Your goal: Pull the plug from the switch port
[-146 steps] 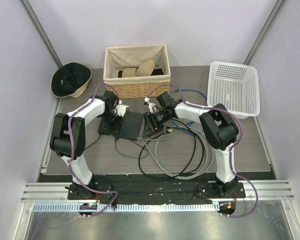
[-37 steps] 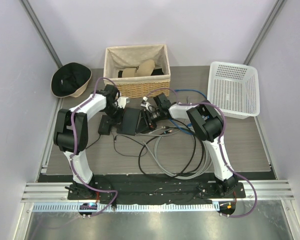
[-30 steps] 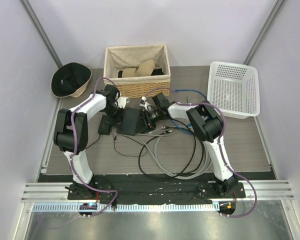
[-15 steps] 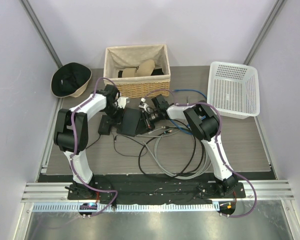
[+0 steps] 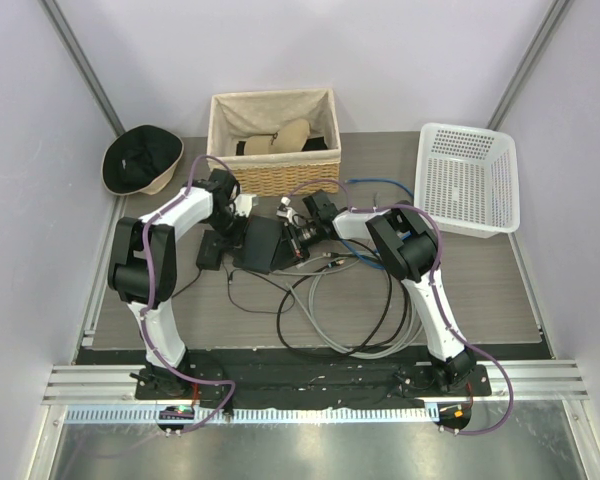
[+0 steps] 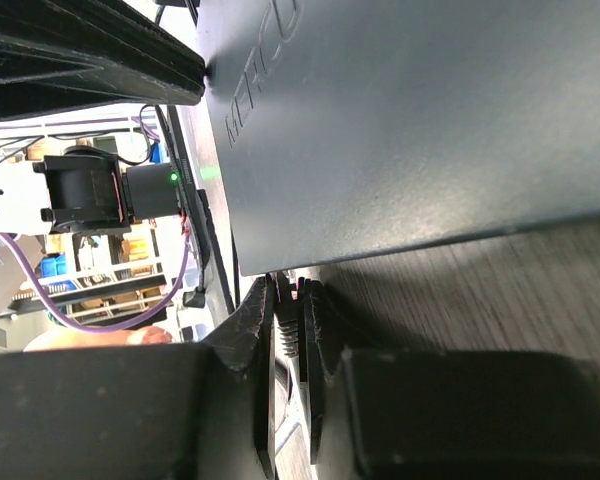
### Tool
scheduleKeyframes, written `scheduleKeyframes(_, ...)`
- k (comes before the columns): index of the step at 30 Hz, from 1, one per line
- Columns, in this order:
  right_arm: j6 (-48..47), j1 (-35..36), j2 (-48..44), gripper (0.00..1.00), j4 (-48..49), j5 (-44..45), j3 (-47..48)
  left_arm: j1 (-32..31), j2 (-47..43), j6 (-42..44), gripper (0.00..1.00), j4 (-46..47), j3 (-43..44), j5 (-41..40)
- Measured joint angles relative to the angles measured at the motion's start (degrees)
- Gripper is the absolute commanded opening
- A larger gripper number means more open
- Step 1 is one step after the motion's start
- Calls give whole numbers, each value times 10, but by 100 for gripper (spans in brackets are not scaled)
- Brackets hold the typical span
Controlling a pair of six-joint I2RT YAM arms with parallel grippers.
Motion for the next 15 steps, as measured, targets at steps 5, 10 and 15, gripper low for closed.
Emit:
scheduleKeyframes(5, -4, 0, 0, 1, -1, 0, 0, -1, 1, 0, 0, -2, 2, -2)
scheduleKeyframes(10, -13, 0, 2, 2, -12, -1, 6, -2, 4, 0, 0, -6, 6, -4)
scheduleKeyframes(15, -29, 0, 5, 2, -25, -6, 14, -3, 4, 0, 0, -6, 6, -5)
